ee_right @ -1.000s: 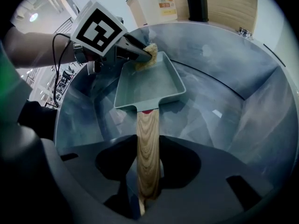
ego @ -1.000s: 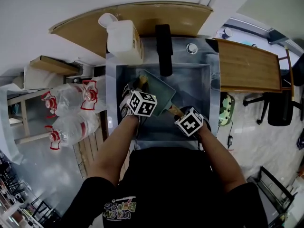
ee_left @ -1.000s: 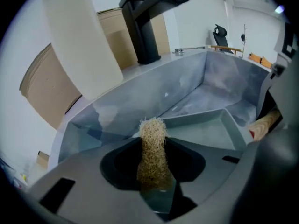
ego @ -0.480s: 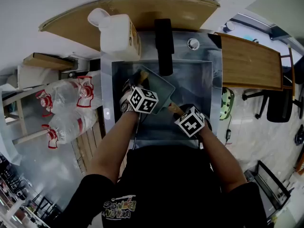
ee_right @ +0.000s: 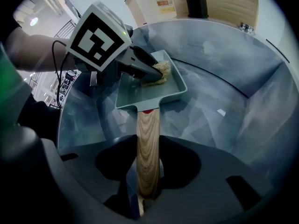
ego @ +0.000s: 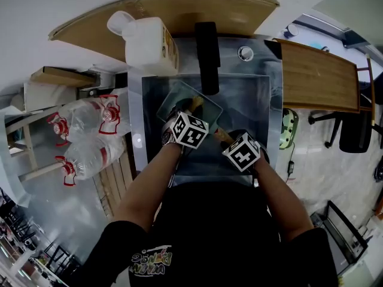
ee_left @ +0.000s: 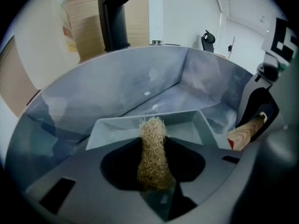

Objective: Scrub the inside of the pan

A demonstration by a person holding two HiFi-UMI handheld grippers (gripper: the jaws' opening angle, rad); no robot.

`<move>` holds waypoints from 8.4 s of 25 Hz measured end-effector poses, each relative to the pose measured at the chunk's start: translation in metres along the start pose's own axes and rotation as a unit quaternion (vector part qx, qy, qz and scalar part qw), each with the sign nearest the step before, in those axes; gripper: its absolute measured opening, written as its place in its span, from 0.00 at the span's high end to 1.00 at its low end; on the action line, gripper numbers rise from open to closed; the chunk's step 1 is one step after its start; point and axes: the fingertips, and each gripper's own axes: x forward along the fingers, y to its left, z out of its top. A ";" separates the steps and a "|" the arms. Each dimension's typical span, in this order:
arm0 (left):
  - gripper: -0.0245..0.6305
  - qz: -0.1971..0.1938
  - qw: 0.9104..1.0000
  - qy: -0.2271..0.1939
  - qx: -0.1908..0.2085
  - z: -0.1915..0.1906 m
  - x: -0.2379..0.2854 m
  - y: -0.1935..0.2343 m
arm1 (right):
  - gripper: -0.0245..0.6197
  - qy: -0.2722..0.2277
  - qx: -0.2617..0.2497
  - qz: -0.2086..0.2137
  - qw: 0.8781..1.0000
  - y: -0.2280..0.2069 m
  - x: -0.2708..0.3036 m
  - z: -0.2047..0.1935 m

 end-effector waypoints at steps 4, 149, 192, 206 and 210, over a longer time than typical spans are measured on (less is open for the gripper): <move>0.74 -0.054 0.998 0.003 -0.033 0.000 -0.001 -0.027 | 0.73 -0.001 0.001 0.000 1.000 0.001 0.000 0.000; 0.74 0.006 0.962 -0.248 -0.110 0.041 -0.224 -0.073 | 0.95 -0.317 -0.064 -0.044 0.945 0.017 -0.166 0.053; 0.74 0.015 0.915 -0.389 -0.108 -0.063 -0.406 -0.175 | 0.95 -0.453 -0.061 -0.085 0.885 0.194 -0.243 -0.038; 0.74 -0.032 0.916 -0.394 -0.071 -0.080 -0.419 -0.196 | 0.95 -0.468 -0.024 -0.126 0.874 0.228 -0.243 -0.069; 0.74 -0.040 0.914 -0.397 -0.066 -0.082 -0.418 -0.199 | 0.95 -0.468 -0.023 -0.133 0.873 0.233 -0.241 -0.071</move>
